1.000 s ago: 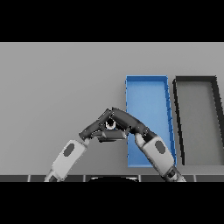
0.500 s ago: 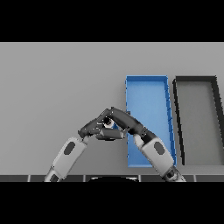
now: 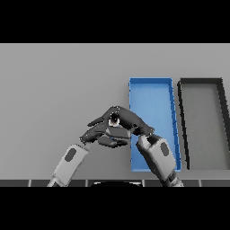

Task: Pick up the blue pipe and place it into the blue bin.

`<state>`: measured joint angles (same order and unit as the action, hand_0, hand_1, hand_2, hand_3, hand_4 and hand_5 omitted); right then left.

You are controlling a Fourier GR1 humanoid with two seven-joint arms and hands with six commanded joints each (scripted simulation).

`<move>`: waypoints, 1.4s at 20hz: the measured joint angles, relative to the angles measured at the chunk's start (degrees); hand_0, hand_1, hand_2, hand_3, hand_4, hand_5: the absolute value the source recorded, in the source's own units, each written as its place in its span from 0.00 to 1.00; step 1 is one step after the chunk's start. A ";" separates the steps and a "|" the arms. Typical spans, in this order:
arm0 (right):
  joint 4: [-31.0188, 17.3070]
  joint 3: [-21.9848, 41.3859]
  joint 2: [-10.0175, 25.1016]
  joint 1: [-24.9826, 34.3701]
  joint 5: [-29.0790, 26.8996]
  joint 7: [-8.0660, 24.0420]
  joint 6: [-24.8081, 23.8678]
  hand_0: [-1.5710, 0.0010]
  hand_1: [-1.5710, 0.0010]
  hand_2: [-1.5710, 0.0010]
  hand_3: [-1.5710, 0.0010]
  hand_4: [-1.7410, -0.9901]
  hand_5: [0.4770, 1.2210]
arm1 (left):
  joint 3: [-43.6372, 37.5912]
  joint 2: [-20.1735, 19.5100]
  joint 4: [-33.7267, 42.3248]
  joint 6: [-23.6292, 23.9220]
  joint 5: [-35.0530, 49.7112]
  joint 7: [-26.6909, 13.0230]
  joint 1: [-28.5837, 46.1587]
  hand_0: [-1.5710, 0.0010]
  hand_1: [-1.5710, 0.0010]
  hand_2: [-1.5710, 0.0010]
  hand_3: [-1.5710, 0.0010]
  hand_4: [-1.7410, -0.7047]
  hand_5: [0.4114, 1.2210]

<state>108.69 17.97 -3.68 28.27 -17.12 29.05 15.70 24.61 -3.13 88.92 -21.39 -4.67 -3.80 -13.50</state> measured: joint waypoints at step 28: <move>-12.73 -19.02 25.73 -6.32 -6.43 5.88 -26.34 0.00 0.00 0.00 0.00 0.32 1.00 | 0.01 -1.84 2.23 0.31 -0.64 -1.06 1.12 1.00 1.00 1.00 1.00 0.84 0.08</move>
<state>95.96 -1.06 22.05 21.95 -23.56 34.93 -10.64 24.62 -4.97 91.16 -21.08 -5.31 -4.86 -12.37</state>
